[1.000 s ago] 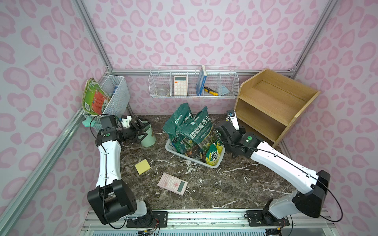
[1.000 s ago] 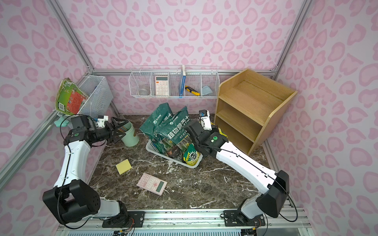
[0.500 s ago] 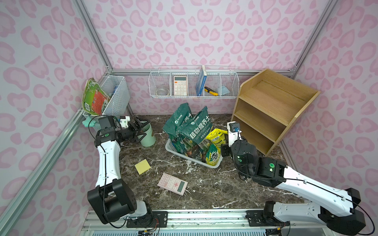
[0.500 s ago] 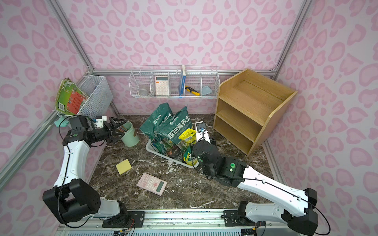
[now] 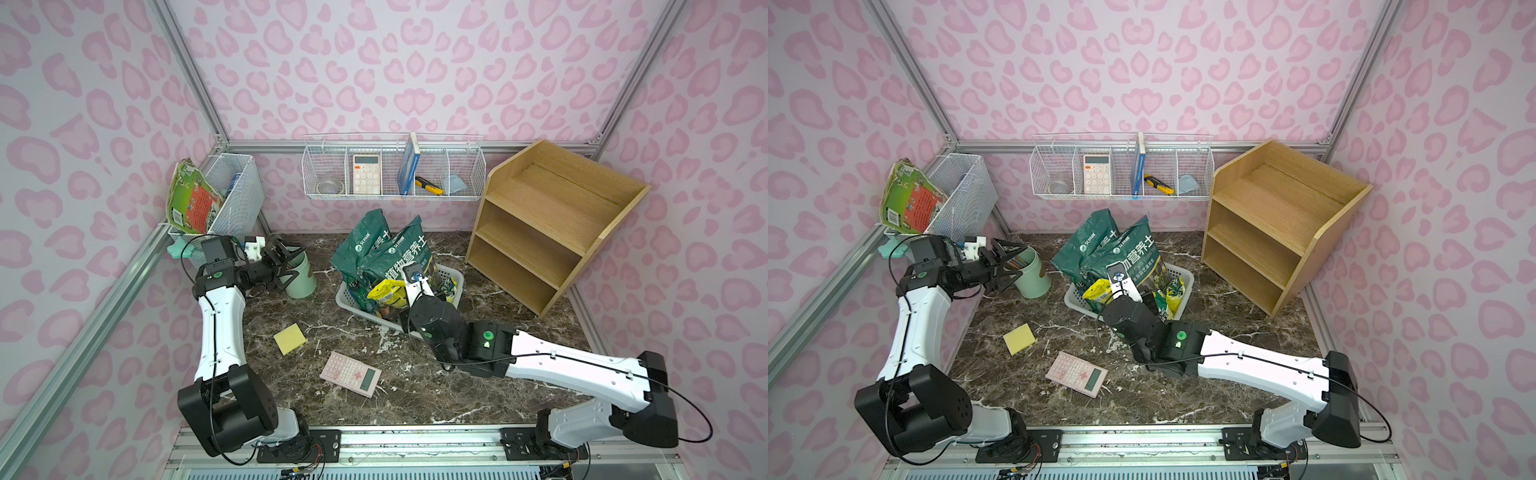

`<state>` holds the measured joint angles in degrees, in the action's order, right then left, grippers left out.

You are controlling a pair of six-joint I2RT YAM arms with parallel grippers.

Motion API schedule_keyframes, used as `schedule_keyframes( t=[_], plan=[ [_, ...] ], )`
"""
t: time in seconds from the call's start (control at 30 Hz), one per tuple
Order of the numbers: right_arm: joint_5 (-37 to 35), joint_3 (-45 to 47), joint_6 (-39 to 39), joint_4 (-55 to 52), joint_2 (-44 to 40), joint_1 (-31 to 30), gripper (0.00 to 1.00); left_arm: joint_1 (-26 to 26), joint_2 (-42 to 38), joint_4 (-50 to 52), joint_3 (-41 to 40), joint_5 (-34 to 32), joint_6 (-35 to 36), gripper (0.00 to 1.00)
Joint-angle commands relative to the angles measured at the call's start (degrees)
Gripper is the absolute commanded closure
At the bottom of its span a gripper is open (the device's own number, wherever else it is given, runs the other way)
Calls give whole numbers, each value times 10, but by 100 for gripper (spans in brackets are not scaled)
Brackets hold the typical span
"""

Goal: Take down the fertilizer bag from the shelf
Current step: Place the fertilizer bag in the storage box.

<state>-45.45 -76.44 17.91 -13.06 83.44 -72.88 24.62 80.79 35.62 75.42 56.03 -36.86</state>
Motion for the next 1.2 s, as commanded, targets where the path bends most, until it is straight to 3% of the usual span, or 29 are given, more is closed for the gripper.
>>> schedule_keyframes(
  t=[0.0, 0.17, 0.4, 0.5, 0.67, 0.93, 1.07, 1.17],
  plan=[
    [-29, -43, 32, 18, 40, -3, 100, -1, -8, 67, 11, -28, 22, 1],
    [-71, -35, 60, 35, 68, -1, 100, -2, 8, 74, 11, -5, 12, 1],
    [-53, 52, 118, 88, 46, 18, 100, 3, -28, 89, -9, 8, 1, 1],
    [-46, 72, 137, 98, 43, 27, 100, 40, -69, 57, -55, 40, -9, 1],
    [-3, 90, 161, 108, 53, 54, 100, 119, -110, -2, -137, 11, -42, 1],
    [13, 35, 142, 132, 104, 55, 100, 115, -115, 12, -129, 16, -30, 1],
    [9, -10, 161, 131, 138, 44, 100, 108, -126, 21, -125, 6, -21, 1],
    [-13, -63, 218, 81, 157, 36, 100, 108, -124, 21, -125, 6, -22, 1]
  ],
)
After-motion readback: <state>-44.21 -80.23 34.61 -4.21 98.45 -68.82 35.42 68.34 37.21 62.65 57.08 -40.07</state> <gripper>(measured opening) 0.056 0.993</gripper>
